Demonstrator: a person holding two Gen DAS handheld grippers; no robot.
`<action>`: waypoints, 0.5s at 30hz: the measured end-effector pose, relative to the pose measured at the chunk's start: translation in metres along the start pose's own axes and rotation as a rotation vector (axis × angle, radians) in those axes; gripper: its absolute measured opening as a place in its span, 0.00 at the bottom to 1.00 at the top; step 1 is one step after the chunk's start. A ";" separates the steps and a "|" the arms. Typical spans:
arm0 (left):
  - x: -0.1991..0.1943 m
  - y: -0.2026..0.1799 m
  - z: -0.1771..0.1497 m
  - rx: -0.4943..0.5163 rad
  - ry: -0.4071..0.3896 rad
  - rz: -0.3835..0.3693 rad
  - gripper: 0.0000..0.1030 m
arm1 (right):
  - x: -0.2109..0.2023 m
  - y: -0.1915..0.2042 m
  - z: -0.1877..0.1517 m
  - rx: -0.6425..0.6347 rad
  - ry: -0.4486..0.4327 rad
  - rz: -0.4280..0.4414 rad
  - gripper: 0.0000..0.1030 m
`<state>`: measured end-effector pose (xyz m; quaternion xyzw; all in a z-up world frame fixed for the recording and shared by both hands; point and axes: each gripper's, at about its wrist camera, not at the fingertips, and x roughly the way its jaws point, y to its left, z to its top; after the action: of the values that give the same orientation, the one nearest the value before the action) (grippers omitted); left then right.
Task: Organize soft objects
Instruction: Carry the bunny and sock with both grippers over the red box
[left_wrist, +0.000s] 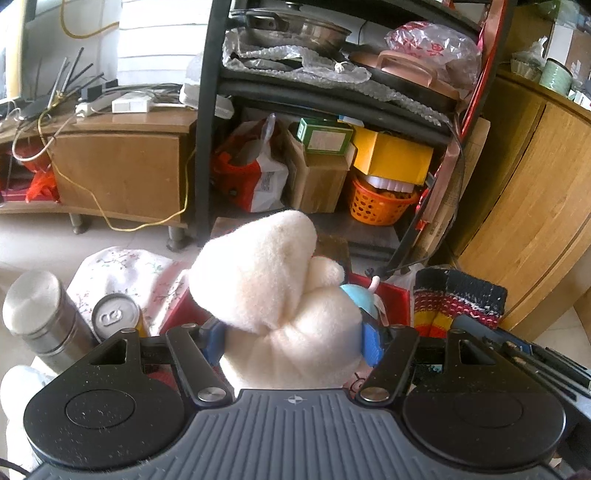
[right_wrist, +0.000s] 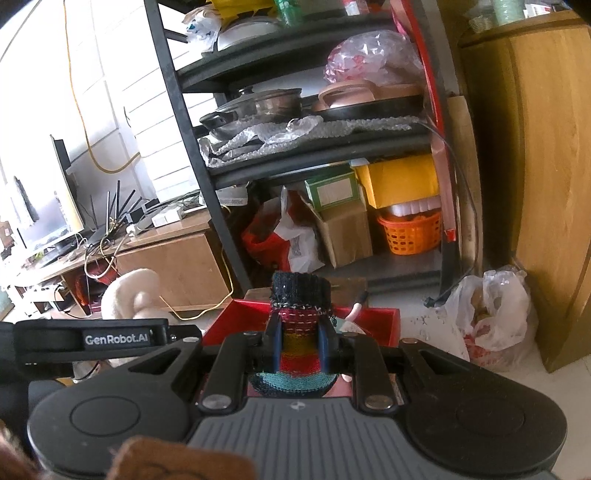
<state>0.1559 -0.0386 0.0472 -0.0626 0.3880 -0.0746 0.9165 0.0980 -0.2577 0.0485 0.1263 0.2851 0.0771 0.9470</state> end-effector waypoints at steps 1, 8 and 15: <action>0.002 0.000 0.002 -0.001 0.000 0.001 0.65 | 0.003 -0.001 0.001 -0.001 0.005 -0.002 0.00; 0.020 0.005 0.018 -0.023 -0.002 0.003 0.65 | 0.024 -0.009 0.007 0.010 0.025 -0.016 0.00; 0.045 0.013 0.030 -0.037 0.011 0.008 0.66 | 0.051 -0.013 0.008 0.008 0.057 -0.033 0.00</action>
<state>0.2092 -0.0321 0.0338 -0.0776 0.3947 -0.0643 0.9133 0.1450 -0.2605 0.0247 0.1232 0.3144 0.0637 0.9391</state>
